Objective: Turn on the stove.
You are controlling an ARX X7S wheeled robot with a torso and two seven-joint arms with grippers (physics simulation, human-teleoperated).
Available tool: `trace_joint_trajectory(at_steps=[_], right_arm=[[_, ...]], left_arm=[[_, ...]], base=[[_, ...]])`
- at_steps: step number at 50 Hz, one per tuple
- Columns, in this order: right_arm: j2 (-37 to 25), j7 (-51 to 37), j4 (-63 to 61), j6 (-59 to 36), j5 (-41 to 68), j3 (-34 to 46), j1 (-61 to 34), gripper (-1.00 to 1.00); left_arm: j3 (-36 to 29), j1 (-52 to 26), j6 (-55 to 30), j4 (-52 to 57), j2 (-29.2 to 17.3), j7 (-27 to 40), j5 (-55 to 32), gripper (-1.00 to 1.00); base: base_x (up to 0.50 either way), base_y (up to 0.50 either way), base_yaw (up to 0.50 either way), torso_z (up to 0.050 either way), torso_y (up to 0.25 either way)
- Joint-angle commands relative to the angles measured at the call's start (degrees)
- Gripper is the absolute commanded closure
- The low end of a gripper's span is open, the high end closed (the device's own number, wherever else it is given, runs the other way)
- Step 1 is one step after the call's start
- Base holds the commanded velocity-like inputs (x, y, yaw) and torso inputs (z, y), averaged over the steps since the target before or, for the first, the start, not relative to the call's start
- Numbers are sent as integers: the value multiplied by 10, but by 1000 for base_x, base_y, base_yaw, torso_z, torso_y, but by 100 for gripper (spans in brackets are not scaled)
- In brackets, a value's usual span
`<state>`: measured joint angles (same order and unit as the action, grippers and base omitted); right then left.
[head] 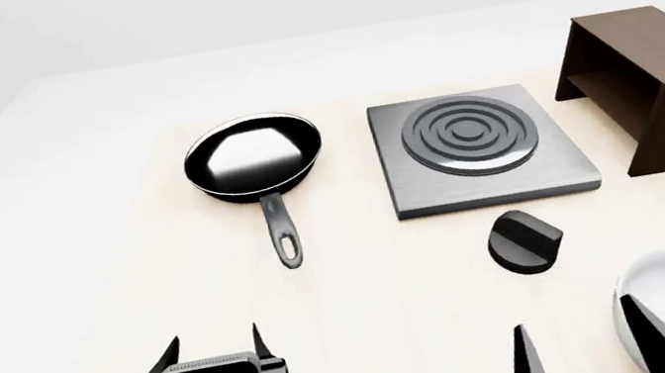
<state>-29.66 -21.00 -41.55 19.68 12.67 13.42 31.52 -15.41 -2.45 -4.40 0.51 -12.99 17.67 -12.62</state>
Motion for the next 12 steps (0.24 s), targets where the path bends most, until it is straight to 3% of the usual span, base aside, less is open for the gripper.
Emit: trace_joint_trajectory(at_steps=[1, 12], right_arm=[[-18, 14, -17, 84, -29, -17, 74, -100], [-11, 13, -3, 49, -37, -1, 47, -100]], left_arm=[[1, 2, 29, -6, 2, -11, 0, -100], [-2, 3, 29, -3, 0, -9, -3, -100]], base=[[0, 0, 0, 0, 0], [0, 0, 0, 0, 0]])
